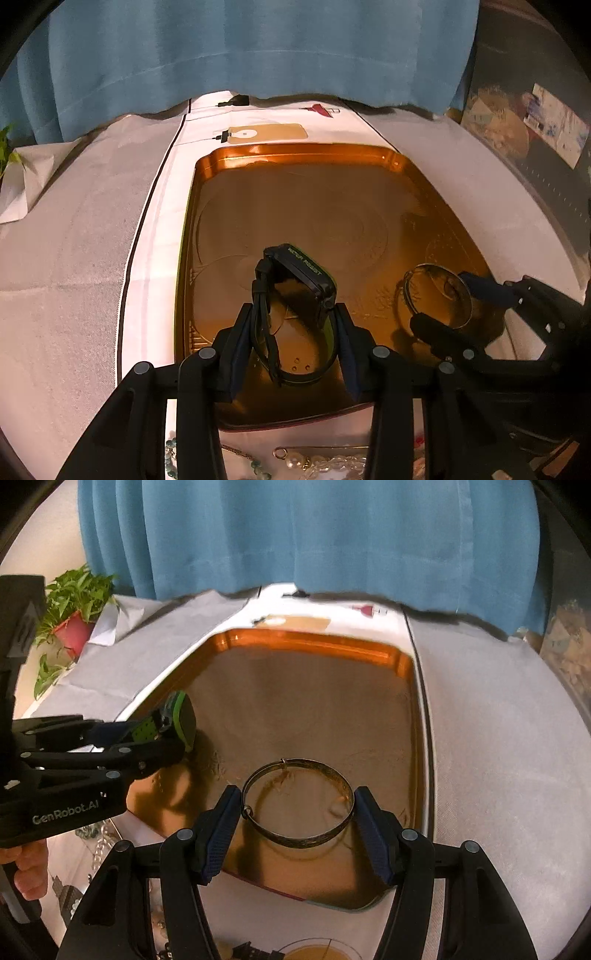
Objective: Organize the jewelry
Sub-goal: 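Open both tools to drop the watch and bangle into the tray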
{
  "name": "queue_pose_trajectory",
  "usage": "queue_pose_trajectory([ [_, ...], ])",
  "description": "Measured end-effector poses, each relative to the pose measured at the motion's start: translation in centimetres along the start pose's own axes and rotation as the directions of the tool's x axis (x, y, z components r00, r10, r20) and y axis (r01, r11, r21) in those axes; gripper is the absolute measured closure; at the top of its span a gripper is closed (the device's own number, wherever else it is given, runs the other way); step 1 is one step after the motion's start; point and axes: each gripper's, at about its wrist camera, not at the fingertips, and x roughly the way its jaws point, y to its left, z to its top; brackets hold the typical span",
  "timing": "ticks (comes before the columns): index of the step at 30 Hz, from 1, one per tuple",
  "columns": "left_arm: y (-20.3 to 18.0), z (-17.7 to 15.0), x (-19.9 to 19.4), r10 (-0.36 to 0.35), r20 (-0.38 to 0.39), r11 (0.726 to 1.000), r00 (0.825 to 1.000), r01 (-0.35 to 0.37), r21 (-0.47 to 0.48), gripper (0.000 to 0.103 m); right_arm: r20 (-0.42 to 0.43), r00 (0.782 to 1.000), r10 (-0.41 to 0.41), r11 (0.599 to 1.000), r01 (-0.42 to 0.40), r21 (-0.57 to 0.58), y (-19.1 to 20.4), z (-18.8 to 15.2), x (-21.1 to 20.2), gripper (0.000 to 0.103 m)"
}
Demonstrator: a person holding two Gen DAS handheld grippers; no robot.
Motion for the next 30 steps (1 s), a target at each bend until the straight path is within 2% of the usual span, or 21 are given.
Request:
queue_pose_trajectory([
  [2,-0.4,-0.1,0.7,0.005,-0.045,1.000,0.999,-0.004,0.030,0.063,-0.003,1.000,0.013,1.000,-0.013,0.006,-0.2,0.0,0.0,0.038],
  [3,-0.6,-0.2,0.7,-0.002,-0.054,0.999,0.999,0.004,0.043,0.056,-0.005,1.000,0.022,1.000,-0.022,0.008,-0.2,0.0,-0.1,0.037],
  [4,-0.7,-0.4,0.4,-0.014,-0.054,0.999,0.998,0.017,0.051,0.055,-0.013,0.999,0.029,0.999,-0.029,0.014,-0.2,0.0,-0.1,0.032],
  [5,-0.7,-0.5,-0.1,-0.002,-0.047,0.998,0.999,0.005,0.059,0.052,-0.017,0.999,0.031,0.999,-0.031,0.021,-0.3,0.0,-0.2,0.030],
  [7,-0.9,-0.8,-2.2,0.048,0.013,0.996,0.999,-0.049,0.078,0.042,-0.017,0.999,0.041,0.998,-0.040,0.044,-0.6,-0.1,-1.2,0.027],
  [8,-0.8,-1.0,-3.0,0.056,0.032,0.995,0.998,-0.059,0.082,0.040,-0.003,0.999,0.054,0.997,-0.054,0.055,-0.7,-0.3,-2.0,0.027],
  [9,-1.0,-1.3,-4.2,0.052,0.055,0.995,0.997,-0.057,0.087,0.037,0.009,0.998,0.064,0.996,-0.064,0.065,-0.8,-0.4,-2.7,0.025],
  [12,-1.0,-2.3,-7.6,0.001,0.105,0.996,0.994,-0.010,0.086,0.016,0.053,0.997,0.062,0.994,-0.066,0.084,-0.6,-1.3,-5.9,0.023],
  [17,-1.3,-5.6,-12.9,-0.020,0.195,0.996,0.981,0.003,0.088,0.013,0.101,0.993,0.057,0.994,-0.066,0.085,0.3,-4.5,-10.7,0.022],
  [20,-1.2,-8.7,-15.0,-0.022,0.244,0.996,0.970,0.001,0.084,0.011,0.135,0.989,0.061,0.992,-0.074,0.099,0.7,-7.4,-13.2,0.022],
  [22,-1.2,-11.0,-15.7,-0.045,0.244,0.997,0.969,0.028,0.070,0.011,0.166,0.983,0.078,0.991,-0.095,0.098,1.4,-10.1,-15.0,0.022],
  [27,-1.4,-15.7,-15.7,-0.034,0.232,0.999,0.972,0.023,0.048,0.011,0.219,0.973,0.076,0.993,-0.094,0.074,2.7,-15.2,-17.8,0.022],
  [30,-0.5,-18.4,-15.1,-0.086,0.219,0.996,0.972,0.091,-0.011,0.011,0.222,0.971,0.086,0.990,-0.108,0.092,3.0,-17.5,-18.6,0.022],
])
